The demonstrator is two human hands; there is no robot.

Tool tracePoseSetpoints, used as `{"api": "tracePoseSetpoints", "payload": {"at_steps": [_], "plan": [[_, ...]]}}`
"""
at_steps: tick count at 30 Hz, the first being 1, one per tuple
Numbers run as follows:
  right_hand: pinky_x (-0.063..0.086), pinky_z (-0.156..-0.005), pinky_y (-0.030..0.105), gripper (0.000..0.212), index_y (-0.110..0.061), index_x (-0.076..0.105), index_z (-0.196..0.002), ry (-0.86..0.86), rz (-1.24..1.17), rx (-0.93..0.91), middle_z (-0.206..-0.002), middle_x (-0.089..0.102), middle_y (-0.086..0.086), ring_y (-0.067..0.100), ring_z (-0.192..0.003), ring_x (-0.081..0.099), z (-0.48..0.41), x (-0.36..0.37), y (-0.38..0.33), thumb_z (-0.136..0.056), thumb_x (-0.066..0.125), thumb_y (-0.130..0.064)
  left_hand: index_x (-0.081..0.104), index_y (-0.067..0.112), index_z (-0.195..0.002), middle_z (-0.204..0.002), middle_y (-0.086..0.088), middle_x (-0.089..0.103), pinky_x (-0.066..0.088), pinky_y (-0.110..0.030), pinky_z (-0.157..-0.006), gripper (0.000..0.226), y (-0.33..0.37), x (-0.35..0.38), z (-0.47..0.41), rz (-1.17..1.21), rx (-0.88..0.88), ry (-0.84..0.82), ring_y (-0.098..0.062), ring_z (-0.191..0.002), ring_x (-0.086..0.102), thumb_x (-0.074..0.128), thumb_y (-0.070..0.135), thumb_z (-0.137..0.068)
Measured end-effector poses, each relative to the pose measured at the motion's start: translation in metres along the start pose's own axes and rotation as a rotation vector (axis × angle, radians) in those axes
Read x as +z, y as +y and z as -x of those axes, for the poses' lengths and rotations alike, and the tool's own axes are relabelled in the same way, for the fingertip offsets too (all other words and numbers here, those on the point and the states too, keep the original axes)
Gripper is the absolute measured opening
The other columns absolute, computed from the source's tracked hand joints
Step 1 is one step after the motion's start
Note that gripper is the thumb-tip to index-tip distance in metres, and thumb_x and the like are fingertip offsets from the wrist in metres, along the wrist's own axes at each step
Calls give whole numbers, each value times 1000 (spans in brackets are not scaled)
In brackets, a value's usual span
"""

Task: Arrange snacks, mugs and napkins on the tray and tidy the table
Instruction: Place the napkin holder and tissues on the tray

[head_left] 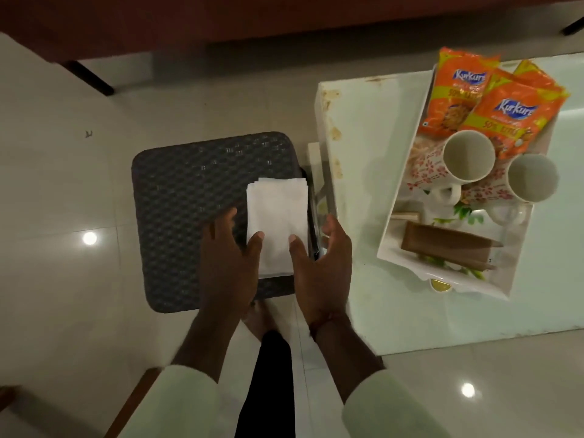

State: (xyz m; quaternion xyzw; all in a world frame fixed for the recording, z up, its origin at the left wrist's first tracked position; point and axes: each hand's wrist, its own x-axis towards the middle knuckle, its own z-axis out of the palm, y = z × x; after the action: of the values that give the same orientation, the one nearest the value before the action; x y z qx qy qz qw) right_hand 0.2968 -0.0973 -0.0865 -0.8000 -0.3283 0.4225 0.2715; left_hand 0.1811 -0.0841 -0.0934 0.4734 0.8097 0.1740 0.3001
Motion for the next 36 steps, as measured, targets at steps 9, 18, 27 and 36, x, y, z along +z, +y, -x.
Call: {"api": "tracePoseSetpoints", "payload": {"at_steps": [9, 18, 27, 36], "plan": [[42, -57, 4, 23, -23, 67, -104, 69, -121, 221, -105, 68, -2, 10, -89, 64, -8, 29, 12, -86, 69, -37, 47, 20, -124, -120, 0, 62, 58, -39, -81, 51, 1, 18, -11, 33, -122, -28, -14, -97, 60, 67, 44, -83], [48, -61, 7, 6, -31, 57, -87, 133, -49, -10, -79, 63, -16, 0, -75, 61, 5, -12, -6, -88, 62, -27, 43, 30, -123, -103, 15, 49, 36, -10, -53, 43, 31, 18, 7, 365, -310, -198, -4, -80, 46, 66, 33, -87], [46, -89, 40, 18, -10, 70, -90, 293, 365, -662, -106, 70, 9, 27, -103, 63, 11, -81, 8, -85, 64, -26, 62, 27, -109, -119, -3, 67, 49, -41, -100, 27, 87, 25, 66, 997, -517, -393, -19, -108, 64, 61, 40, -85], [48, -96, 37, 20, -18, 74, -98, 167, 138, -558, -120, 65, 2, 19, -117, 59, 10, -148, 45, -84, 71, -32, 62, 14, -124, -113, -5, 73, 55, -44, -92, 39, 130, 70, 110, 926, -427, -389, -22, -103, 70, 63, 28, -88]]}}
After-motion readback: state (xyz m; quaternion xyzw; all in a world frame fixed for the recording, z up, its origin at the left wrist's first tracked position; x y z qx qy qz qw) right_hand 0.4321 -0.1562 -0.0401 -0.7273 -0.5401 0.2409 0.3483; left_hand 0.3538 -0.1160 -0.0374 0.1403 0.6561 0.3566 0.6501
